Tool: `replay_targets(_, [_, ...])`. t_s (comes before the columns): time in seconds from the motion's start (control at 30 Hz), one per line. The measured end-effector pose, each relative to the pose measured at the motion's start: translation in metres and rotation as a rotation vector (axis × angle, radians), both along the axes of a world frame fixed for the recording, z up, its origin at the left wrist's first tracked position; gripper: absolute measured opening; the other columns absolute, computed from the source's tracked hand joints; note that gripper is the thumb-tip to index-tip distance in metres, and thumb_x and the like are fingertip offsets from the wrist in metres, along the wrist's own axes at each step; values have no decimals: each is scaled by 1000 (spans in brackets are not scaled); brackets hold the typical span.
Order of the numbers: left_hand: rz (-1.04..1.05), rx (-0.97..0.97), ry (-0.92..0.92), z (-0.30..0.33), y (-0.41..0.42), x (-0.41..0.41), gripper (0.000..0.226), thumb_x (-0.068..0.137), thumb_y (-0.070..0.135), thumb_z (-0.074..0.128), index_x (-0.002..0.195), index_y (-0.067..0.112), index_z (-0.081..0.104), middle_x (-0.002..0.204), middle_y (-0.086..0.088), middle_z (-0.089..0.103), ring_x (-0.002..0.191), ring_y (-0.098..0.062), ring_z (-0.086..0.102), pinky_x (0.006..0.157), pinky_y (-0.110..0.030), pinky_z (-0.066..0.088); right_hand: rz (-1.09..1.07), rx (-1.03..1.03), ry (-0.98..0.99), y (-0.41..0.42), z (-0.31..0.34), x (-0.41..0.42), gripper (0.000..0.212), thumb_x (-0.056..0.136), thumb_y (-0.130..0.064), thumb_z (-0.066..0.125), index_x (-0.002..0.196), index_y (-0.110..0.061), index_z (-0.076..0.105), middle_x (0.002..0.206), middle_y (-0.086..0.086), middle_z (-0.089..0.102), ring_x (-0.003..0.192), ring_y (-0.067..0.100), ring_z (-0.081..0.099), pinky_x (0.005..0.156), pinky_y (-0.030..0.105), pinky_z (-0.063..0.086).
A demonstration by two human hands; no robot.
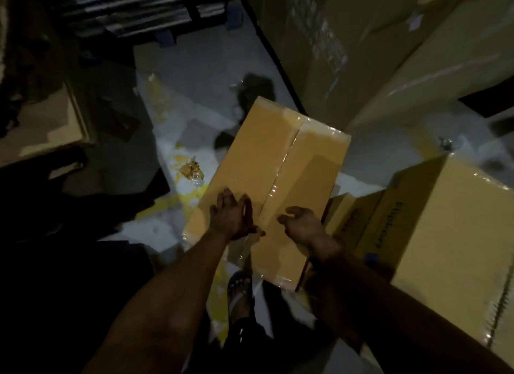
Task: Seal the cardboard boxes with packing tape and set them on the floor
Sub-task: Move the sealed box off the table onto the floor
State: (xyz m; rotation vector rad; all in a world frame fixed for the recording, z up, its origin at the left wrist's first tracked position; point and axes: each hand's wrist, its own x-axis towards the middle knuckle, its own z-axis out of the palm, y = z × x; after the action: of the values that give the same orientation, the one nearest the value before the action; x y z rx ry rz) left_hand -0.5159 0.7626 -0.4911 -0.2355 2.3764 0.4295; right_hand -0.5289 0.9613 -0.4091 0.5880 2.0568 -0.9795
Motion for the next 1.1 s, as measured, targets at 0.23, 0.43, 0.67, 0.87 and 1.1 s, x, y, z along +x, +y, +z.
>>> replay_targets(0.23, [953,755,-14,140,52,139,26,94,20,77,117,7,71,98,-13,72,74,-21,68,54,-26,51,59,-183,77,14,134,141,15,97,-20,60,102,-21,74,104,4,74,93,25,70,78,36,55])
replay_targets(0.43, [1082,796,160,270,62,290,7,96,20,72,103,20,75,98,-7,78,76,-17,72,62,-27,52,-95,-350,47,32,215,268,15,99,-22,61,98,-20,76,92,5,76,74,18,68,57,27,46])
replay_targets(0.67, [995,786,564,396,-30,359,13,95,17,75,107,14,76,92,-12,78,70,-17,70,60,-24,49,195,-462,257,-50,297,316,17,93,-8,61,90,-12,77,69,5,68,60,21,58,60,33,39])
replay_targets(0.87, [1104,841,772,440,-168,431,8,95,13,74,102,13,76,87,-8,77,69,-15,69,63,-26,52,416,-550,473,-216,361,342,19,96,-15,67,82,-25,75,77,-4,73,69,14,68,59,25,48])
replay_targets(1.1, [1185,736,843,444,-378,531,9,95,19,76,103,17,77,94,-3,79,73,-12,72,67,-29,52,506,-619,490,-426,382,404,10,97,-18,68,104,-14,75,93,2,73,76,10,67,62,19,51])
